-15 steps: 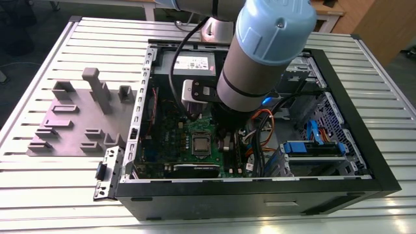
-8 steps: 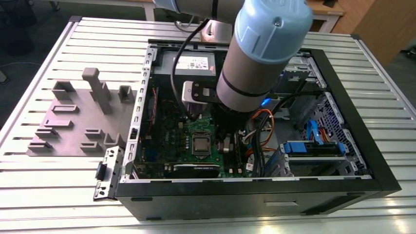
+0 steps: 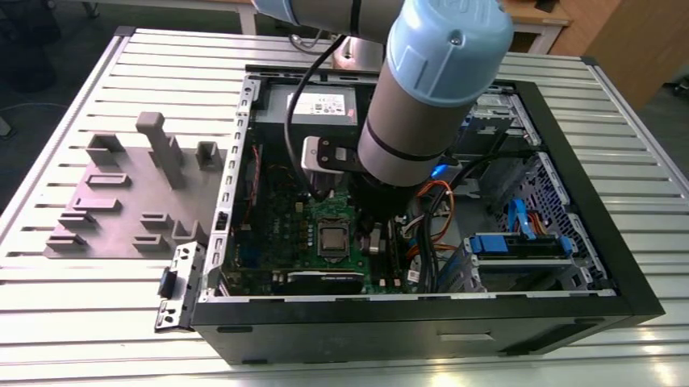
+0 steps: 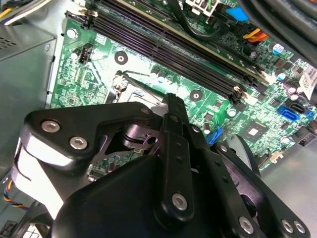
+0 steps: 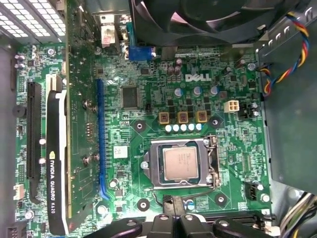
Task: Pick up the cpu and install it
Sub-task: 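Install the first cpu locking lever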
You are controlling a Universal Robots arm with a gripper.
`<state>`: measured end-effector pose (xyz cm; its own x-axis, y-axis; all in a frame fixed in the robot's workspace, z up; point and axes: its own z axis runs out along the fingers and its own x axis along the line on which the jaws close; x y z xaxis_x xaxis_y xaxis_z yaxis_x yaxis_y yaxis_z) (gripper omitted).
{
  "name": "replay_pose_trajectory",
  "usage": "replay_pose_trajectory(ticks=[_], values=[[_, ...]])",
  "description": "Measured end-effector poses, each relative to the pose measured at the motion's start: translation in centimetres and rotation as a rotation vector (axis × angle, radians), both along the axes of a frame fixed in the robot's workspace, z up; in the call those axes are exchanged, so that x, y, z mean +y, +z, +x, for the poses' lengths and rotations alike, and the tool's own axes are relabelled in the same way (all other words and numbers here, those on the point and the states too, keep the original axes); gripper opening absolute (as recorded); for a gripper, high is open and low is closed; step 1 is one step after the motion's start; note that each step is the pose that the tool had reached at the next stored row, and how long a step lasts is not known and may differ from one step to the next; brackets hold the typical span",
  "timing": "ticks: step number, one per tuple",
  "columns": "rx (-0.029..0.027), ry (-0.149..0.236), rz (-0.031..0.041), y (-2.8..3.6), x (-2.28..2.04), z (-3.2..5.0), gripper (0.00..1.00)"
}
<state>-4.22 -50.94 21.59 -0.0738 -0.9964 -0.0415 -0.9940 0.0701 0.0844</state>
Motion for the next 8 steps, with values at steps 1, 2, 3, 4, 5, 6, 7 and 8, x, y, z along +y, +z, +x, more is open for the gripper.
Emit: replay_pose_trajectory(ticks=[1, 2, 3, 4, 5, 6, 7, 8], values=[[0.0001, 0.0, -0.0025, -0.04, 0.01, 0.0, 0.11], [0.0001, 0.0, -0.0047, -0.09, 0.01, 0.0, 0.11], [0.0001, 0.0, -0.0067, -0.13, 0.02, 0.0, 0.11], [0.0001, 0.0, -0.0083, -0.17, 0.02, 0.0, 0.11], [0.0001, 0.0, -0.0095, -0.22, 0.02, 0.0, 0.11], [0.0001, 0.0, -0.0098, -0.27, 0.02, 0.0, 0.11], [0.0001, 0.0, -0.0098, -0.32, 0.03, 0.0, 0.11], [0.0001, 0.0, -0.0098, -0.38, 0.04, 0.0, 0.11]])
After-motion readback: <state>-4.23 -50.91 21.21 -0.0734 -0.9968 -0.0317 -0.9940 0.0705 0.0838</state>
